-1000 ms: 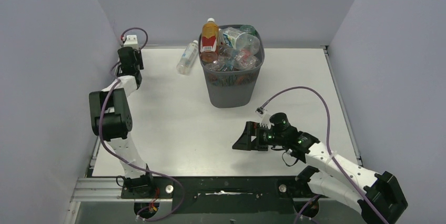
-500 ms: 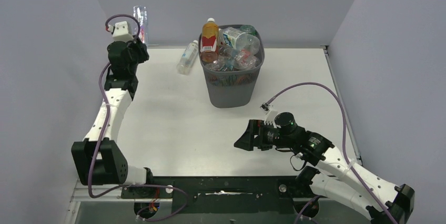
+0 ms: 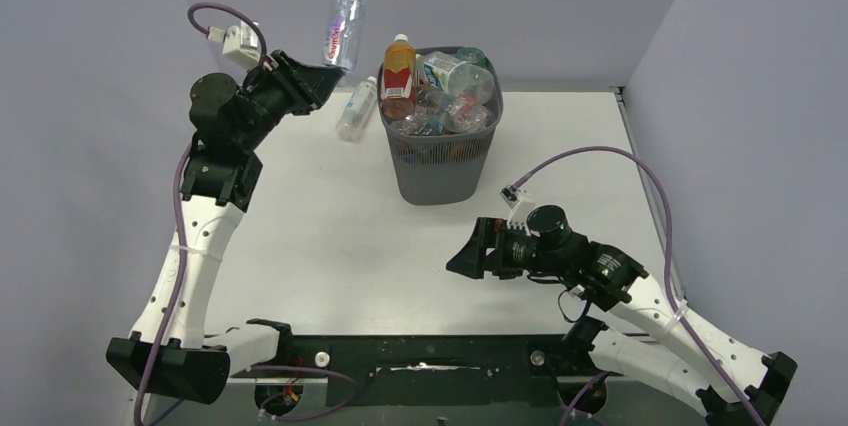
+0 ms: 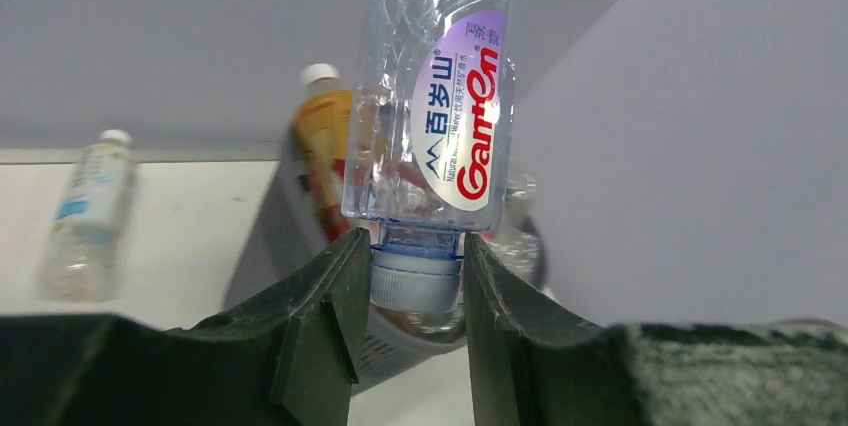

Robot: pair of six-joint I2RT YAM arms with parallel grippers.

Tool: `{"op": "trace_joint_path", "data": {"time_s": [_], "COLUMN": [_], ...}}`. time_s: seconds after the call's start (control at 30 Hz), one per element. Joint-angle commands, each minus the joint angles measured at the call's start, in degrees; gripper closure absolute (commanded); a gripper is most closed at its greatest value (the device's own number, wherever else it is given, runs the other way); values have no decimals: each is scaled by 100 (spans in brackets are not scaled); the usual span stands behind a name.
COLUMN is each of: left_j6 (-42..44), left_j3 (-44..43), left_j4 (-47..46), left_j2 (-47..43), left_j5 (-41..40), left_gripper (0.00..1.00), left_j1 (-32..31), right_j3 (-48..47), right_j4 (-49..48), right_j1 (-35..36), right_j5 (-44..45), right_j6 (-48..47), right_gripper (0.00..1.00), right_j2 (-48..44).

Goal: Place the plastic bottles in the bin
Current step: Place the plastic bottle in the trash bin.

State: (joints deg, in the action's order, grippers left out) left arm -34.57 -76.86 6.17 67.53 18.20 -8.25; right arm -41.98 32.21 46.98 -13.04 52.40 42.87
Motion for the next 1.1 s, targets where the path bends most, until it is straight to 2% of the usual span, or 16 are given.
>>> {"op": "trace_joint_path", "data": {"time_s": [0.0,0.1,0.3,0.6,0.77,1.07], "left_j6": [-996,-1353,-2030,-2735,-2784,-3107], "left_j3": [-659,-986,-1011,-279,-81,380], "left_j4": [-494,-584,-1116,-1982,-1997,-2161], "left_j2": [157,451,876,1119,1044,1007], "left_j5": [490,339,-298,-1136,-1870,-2437], "left_gripper": [76,76,76,80,80,80], "left_j1": [-588,-1181,-2212,-2475,-2819,-3084], "right_j3": [-559,-741,-1026,-1197,-1234,-1119], "right_j4": [-46,1,201,428,479,503], "right_j1": [47,54,72,82,79,83], "right_j5": [111,179,291,409,375,324], "right_j6": [-62,-72,-63,-70,-125,-104], "right_gripper": [2,2,2,2,2,2], "right_j2": [219,298,317,184,180,-52]}}
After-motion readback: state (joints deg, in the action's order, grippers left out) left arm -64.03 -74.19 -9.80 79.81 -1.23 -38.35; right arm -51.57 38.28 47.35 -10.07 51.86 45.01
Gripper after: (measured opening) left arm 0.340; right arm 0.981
